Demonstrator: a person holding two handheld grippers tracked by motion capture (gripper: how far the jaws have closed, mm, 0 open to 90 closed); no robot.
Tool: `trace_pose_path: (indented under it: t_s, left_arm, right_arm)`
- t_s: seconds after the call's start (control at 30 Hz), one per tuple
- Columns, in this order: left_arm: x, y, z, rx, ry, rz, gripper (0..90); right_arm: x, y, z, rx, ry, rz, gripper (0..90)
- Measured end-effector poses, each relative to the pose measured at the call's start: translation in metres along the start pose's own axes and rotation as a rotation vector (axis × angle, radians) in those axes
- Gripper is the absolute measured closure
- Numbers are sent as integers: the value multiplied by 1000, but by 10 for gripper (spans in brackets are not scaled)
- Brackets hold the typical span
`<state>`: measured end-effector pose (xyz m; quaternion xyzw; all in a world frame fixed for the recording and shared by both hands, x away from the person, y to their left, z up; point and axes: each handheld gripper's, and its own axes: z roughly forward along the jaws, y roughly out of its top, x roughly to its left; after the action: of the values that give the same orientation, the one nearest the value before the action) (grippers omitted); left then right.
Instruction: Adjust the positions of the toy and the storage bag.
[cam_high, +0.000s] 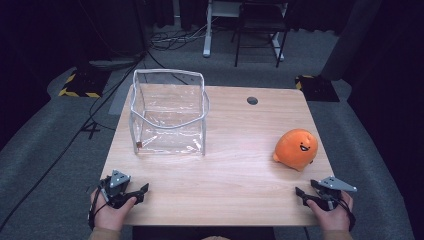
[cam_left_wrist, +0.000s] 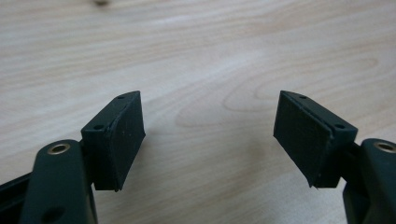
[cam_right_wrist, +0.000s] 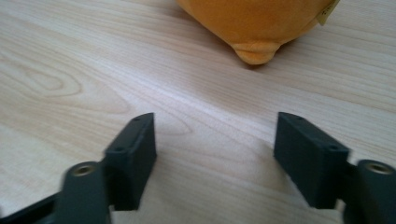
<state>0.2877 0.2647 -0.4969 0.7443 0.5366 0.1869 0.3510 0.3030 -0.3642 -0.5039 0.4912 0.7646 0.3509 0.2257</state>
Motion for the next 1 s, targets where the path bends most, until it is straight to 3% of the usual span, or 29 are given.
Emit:
trace_pose_path:
  t_s: [0.1,0.23,0.4,0.53,0.7,0.77,0.8,0.87,1.0]
  left_arm:
    - [4,13,-11,-28,34,12,252]
    - [4,25,-18,-10,65,63,308]
    - [1,35,-20,-27,73,81,315]
    - [2,38,-19,-16,62,77,331]
    - [2,35,-18,-44,62,57,321]
    - [3,34,-20,-62,63,51,297]
    - [5,31,-21,-95,63,71,279]
    - [8,30,-23,-108,33,51,260]
    - [12,35,-27,-109,70,45,277]
  right_arm:
    - [6,4,-11,-16,-4,-28,375]
    - [12,12,-18,-32,21,-19,380]
    - [27,29,-23,-63,58,-35,415]
    - [47,51,-21,-75,101,-96,417]
    - [67,76,-12,-89,153,-129,451]
    - [81,95,-2,-96,199,-170,467]
    - [86,101,2,-97,213,-188,475]
    - [97,113,12,-99,244,-221,487]
    - [123,136,35,-107,319,-261,523]
